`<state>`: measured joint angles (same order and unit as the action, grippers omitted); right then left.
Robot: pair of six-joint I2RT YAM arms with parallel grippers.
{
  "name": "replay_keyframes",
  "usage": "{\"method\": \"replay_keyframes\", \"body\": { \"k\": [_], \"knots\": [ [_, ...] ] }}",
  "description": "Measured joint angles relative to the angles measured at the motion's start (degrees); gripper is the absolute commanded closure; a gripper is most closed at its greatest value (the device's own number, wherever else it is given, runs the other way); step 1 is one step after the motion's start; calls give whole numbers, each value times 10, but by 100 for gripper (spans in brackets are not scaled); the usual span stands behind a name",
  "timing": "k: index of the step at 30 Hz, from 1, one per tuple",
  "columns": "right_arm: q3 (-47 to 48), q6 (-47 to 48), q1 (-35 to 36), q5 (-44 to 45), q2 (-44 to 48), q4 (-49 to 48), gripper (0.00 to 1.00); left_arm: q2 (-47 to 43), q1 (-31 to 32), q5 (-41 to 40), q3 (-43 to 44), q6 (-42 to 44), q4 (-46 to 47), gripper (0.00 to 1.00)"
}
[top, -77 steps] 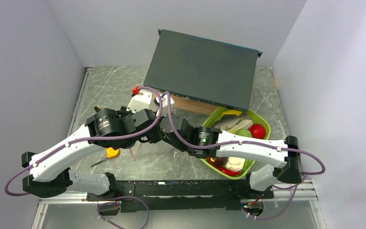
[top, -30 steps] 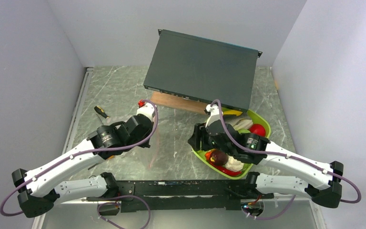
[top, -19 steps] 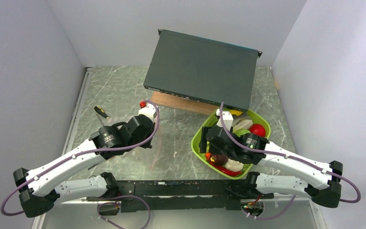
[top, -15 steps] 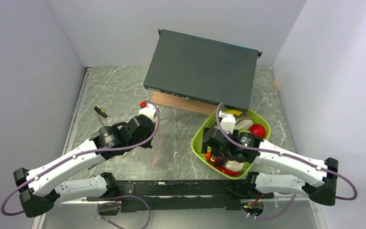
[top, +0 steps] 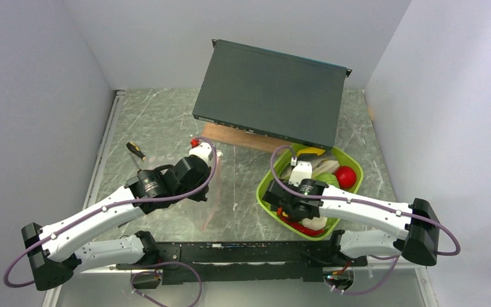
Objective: Place the food in the zip-top bag and seal the zipper
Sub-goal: Pick up the fake fish from the bin.
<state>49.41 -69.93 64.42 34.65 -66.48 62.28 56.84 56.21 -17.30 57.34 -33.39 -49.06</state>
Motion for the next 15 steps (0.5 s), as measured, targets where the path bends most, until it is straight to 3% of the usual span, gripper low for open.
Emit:
{"method": "replay_keyframes", "body": {
  "k": [8, 15],
  "knots": [
    [-16, -10, 4, 19, 9, -17, 0, 8, 0, 10, -3, -7, 4, 100],
    [-12, -10, -31, 66, 86, -22, 3, 13, 0, 12, -3, -8, 4, 100]
  ]
}}
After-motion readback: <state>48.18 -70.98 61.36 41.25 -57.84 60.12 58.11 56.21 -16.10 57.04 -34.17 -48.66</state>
